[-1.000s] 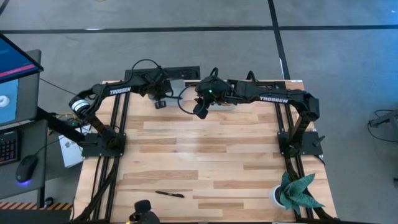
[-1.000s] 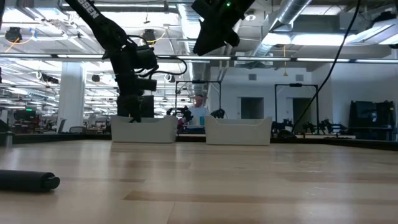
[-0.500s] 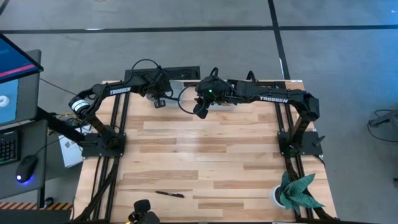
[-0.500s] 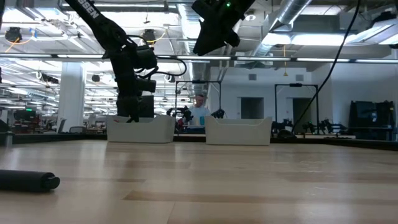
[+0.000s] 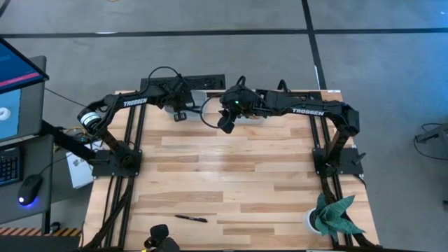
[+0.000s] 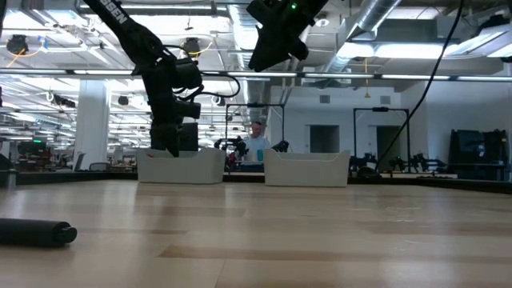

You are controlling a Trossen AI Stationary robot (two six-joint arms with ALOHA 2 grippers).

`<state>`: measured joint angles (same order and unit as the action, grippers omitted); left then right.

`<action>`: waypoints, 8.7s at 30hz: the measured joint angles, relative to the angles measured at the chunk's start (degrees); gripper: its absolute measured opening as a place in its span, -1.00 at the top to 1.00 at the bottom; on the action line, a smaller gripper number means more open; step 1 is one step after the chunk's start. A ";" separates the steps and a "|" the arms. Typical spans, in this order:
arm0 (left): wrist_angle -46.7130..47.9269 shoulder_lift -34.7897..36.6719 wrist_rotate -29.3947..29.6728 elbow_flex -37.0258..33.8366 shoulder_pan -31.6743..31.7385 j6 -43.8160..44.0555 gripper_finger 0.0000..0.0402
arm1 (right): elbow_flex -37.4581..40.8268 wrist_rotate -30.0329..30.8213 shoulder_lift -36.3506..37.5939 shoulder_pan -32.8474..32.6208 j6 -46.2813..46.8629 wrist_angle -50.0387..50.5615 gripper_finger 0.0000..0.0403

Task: Sort pens & pencils
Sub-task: Put the black pen into the left gray bin

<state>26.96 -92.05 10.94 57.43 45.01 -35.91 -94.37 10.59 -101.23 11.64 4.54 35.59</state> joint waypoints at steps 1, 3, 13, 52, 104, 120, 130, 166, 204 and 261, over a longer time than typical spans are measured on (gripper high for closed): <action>-0.04 0.00 0.00 0.00 0.00 0.03 0.55 | 0.00 0.01 0.00 0.02 -0.01 -0.02 0.34; -0.17 0.00 0.00 0.00 0.00 0.67 0.54 | 0.00 0.00 0.00 0.00 -0.01 0.00 0.33; 3.31 5.58 0.24 4.20 0.00 3.66 0.54 | -0.02 0.00 0.00 0.02 -0.01 1.53 0.33; 21.10 35.19 -25.32 6.84 -26.30 28.50 0.51 | -0.02 0.00 0.00 -6.88 2.09 3.83 0.34; 17.17 8.32 -23.75 6.80 -62.61 53.47 -0.20 | 30.16 1.44 20.31 -21.98 8.60 -11.18 0.34; 16.80 4.53 -16.15 6.78 -72.80 62.78 -0.20 | 30.14 1.46 20.26 -20.87 8.60 -10.36 0.34; 16.64 -0.65 -12.13 6.82 -77.25 61.77 -0.20 | 30.12 1.46 20.26 -20.98 10.48 -9.26 0.33; 11.23 -13.09 -3.54 8.81 -83.43 68.21 -0.20 | 30.12 1.31 20.24 -23.28 19.49 -10.60 0.34; 10.23 -17.26 -9.13 8.91 -81.90 66.62 0.39 | 30.14 1.44 20.24 -24.74 20.99 -9.29 0.33; 16.02 -16.68 -12.66 8.90 -69.00 53.39 0.82 | 30.14 1.47 20.24 -21.73 15.99 -7.72 0.33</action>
<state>42.98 -108.73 -1.72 66.32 -23.99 17.47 -64.23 12.06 -80.99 -10.09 20.53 27.88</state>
